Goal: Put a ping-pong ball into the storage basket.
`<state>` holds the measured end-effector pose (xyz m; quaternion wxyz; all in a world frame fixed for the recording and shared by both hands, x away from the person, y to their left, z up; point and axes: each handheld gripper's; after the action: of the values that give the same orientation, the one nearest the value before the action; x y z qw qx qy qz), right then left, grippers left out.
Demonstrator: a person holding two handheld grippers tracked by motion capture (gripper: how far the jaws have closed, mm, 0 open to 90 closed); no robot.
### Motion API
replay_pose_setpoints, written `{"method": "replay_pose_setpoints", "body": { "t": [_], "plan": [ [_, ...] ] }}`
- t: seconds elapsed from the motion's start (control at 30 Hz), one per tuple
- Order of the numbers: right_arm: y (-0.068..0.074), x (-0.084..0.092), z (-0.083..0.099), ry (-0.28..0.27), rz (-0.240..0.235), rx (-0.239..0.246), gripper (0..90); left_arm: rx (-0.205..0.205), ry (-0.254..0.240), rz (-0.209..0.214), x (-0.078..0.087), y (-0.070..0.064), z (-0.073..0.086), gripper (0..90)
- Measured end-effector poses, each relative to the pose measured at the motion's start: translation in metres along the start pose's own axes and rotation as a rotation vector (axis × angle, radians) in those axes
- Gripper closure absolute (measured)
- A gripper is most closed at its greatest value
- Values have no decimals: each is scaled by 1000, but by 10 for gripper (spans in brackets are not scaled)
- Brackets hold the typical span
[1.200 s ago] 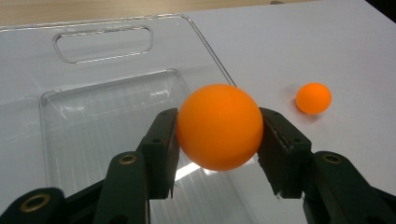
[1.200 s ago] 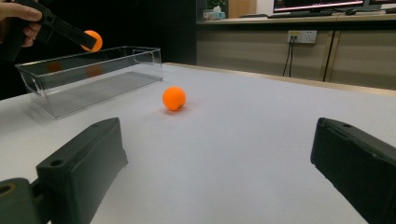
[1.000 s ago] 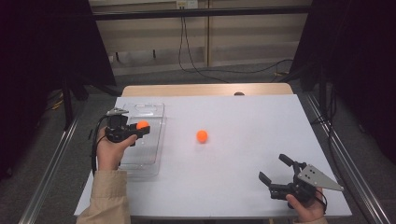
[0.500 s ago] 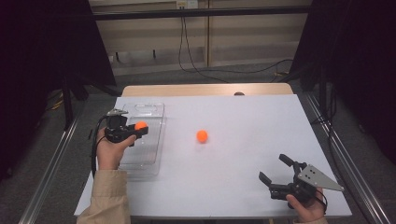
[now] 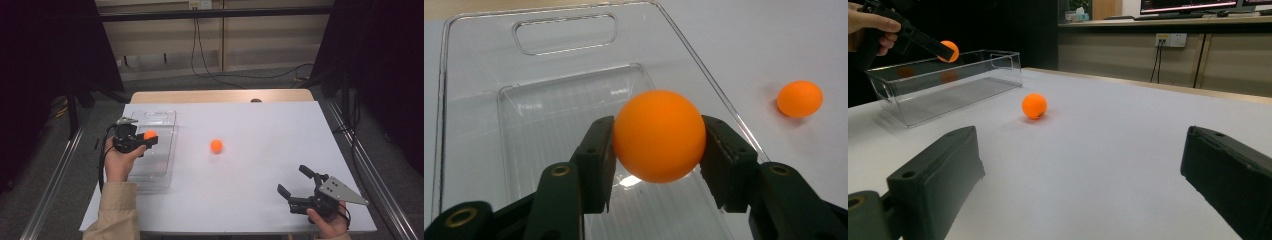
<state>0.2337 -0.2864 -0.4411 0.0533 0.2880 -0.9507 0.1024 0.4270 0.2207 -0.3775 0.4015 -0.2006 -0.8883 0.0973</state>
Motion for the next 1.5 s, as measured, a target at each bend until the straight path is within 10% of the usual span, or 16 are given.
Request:
{"method": "replay_pose_setpoints", "body": {
  "t": [1.5],
  "plan": [
    [0,1,0,2,3,-3,21,7,-4,-28,-4,0,-1,450]
  ]
}}
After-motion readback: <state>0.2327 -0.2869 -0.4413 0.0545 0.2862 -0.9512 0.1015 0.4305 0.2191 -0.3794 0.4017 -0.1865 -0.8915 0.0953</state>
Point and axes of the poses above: each handheld gripper's, and its own axes: x roughly backward along the jaws, z roughly out of its underside, y roughly to its left, and after that the axes turned 15 degrees about x, right-handed
